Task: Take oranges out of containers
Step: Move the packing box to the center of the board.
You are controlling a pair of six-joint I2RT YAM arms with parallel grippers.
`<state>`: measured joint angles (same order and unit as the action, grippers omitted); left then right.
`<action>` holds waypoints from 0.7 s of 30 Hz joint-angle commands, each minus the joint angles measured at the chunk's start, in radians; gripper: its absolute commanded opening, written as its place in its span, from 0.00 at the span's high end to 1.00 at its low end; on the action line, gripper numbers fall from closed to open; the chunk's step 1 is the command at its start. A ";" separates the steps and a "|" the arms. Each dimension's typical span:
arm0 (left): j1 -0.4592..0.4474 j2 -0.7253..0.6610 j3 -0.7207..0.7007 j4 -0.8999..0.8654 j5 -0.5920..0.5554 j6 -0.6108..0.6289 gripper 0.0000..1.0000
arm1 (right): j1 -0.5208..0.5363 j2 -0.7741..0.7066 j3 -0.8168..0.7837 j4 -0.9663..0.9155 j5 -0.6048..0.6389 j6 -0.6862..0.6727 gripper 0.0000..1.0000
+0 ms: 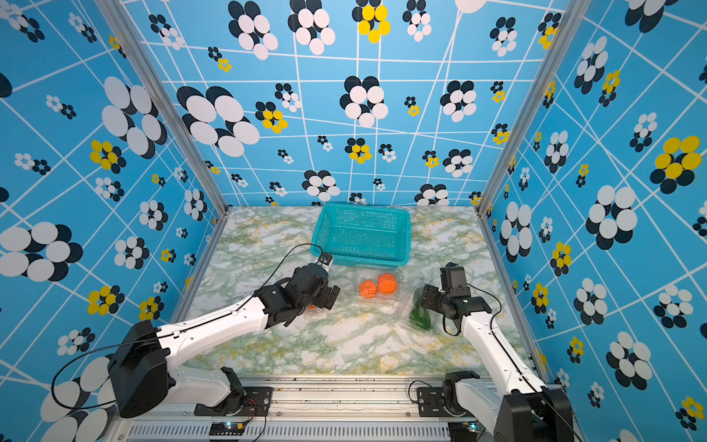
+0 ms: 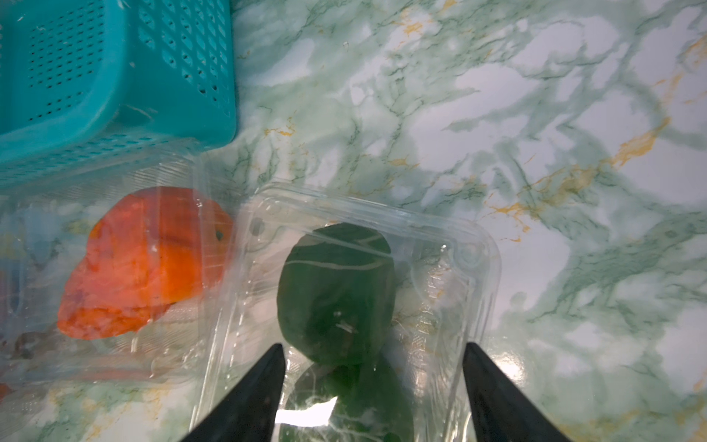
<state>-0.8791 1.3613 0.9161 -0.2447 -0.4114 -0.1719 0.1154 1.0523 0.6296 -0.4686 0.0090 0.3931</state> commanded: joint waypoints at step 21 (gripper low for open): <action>-0.159 0.313 0.177 0.146 0.104 0.010 0.00 | 0.084 -0.110 -0.047 -0.033 -0.077 0.081 0.29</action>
<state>-1.0264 1.6218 1.0363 -0.1268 -0.3241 -0.1936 0.1898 0.9802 0.5949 -0.4656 -0.0700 0.4507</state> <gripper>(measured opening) 0.995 0.711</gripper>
